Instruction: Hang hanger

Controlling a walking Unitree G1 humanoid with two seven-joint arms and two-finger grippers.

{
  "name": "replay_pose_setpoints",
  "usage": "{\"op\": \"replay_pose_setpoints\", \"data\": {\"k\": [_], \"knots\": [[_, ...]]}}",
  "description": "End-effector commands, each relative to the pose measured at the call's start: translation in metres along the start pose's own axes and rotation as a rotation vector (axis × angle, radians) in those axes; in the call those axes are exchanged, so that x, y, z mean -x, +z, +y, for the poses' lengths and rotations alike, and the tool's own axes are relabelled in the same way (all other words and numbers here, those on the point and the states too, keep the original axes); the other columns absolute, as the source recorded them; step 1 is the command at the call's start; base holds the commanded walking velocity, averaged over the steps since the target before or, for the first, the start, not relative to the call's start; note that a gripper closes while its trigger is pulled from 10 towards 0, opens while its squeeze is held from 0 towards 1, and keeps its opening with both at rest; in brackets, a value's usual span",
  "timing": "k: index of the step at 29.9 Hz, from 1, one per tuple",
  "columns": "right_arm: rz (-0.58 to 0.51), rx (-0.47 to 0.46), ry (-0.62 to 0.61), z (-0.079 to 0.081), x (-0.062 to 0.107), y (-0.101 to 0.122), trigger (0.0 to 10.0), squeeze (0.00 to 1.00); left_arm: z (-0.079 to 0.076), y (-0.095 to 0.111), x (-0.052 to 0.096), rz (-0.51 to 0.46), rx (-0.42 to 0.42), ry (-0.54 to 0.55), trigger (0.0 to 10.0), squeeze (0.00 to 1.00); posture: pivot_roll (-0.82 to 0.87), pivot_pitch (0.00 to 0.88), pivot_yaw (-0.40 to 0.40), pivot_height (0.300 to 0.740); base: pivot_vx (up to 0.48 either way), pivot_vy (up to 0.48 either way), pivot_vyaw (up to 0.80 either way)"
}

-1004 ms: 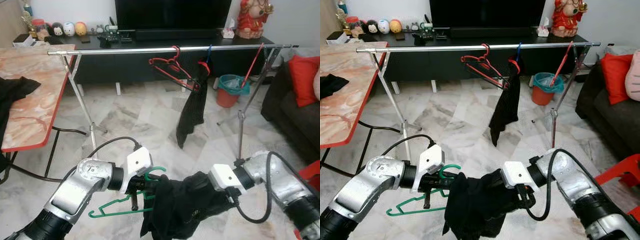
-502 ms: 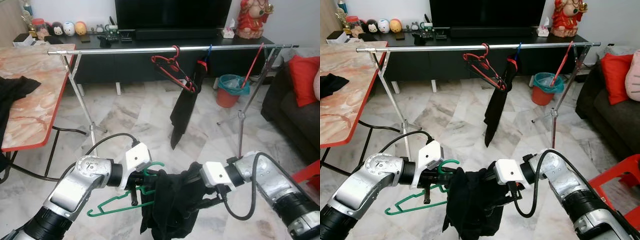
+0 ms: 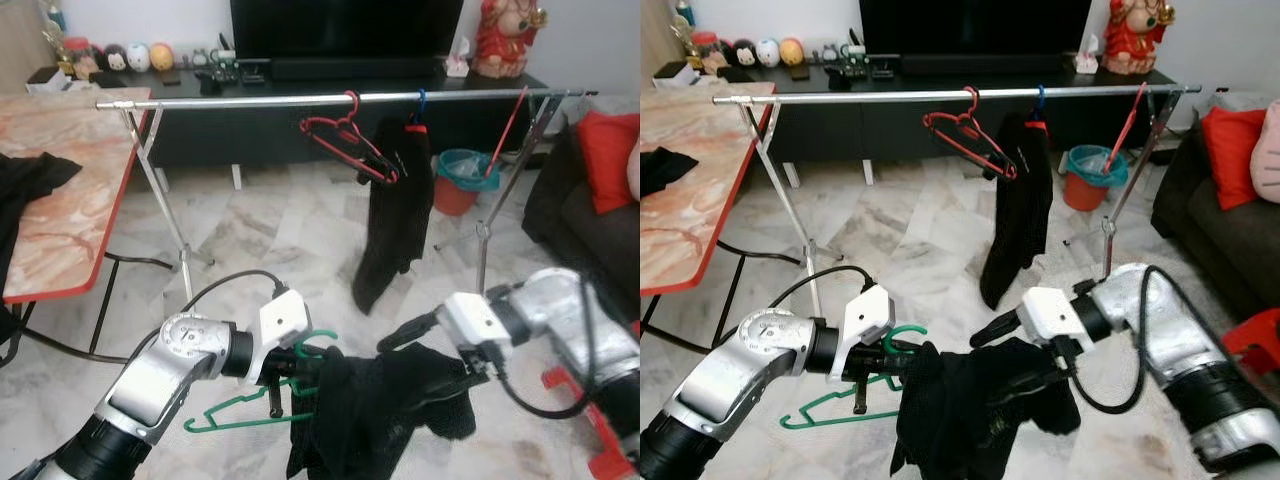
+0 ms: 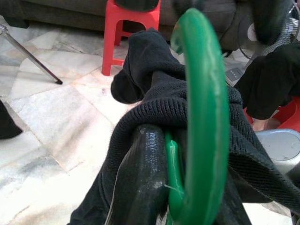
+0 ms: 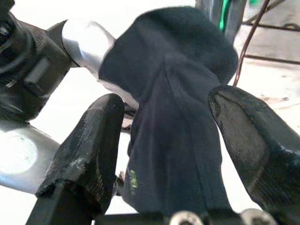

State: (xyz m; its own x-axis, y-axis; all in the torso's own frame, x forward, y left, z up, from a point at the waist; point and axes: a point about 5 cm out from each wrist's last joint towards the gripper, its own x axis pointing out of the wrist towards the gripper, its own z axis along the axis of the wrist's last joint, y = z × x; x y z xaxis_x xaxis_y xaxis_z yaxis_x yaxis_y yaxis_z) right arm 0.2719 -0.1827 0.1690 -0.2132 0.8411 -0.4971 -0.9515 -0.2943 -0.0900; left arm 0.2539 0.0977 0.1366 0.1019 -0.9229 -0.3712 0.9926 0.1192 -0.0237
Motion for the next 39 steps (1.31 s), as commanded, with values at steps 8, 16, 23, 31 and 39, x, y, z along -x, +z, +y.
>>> {"op": "replay_pose_setpoints", "data": {"k": [8,16,23,31,39], "knots": [[0.097,0.047,-0.082,-0.012,-0.007,-0.014,10.0,0.0,-0.003,0.007,-0.004,-0.03,-0.035,-0.03,10.0,0.0,0.0,0.0,-0.071,0.728,0.0,0.0,0.0],[0.06,0.046,-0.082,-0.014,-0.023,-0.016,10.0,0.0,-0.004,0.008,-0.003,-0.032,-0.034,-0.028,10.0,0.0,0.01,0.0,-0.073,0.728,0.0,0.0,0.0],[0.044,0.036,-0.056,-0.012,-0.027,-0.023,10.0,0.0,-0.003,0.006,-0.002,-0.03,-0.03,-0.019,10.0,0.0,0.01,0.0,-0.077,0.728,0.0,0.0,0.0],[0.118,0.009,-0.071,-0.015,-0.038,-0.039,10.0,0.0,-0.003,0.008,-0.003,-0.035,-0.033,-0.018,10.0,0.0,0.01,0.0,-0.079,0.728,0.0,0.0,0.0],[0.111,0.015,-0.155,-0.026,-0.047,-0.043,10.0,0.0,-0.004,0.008,-0.003,-0.036,-0.03,-0.016,10.0,0.0,0.02,0.0,-0.081,0.728,0.0,0.0,0.0]]}}
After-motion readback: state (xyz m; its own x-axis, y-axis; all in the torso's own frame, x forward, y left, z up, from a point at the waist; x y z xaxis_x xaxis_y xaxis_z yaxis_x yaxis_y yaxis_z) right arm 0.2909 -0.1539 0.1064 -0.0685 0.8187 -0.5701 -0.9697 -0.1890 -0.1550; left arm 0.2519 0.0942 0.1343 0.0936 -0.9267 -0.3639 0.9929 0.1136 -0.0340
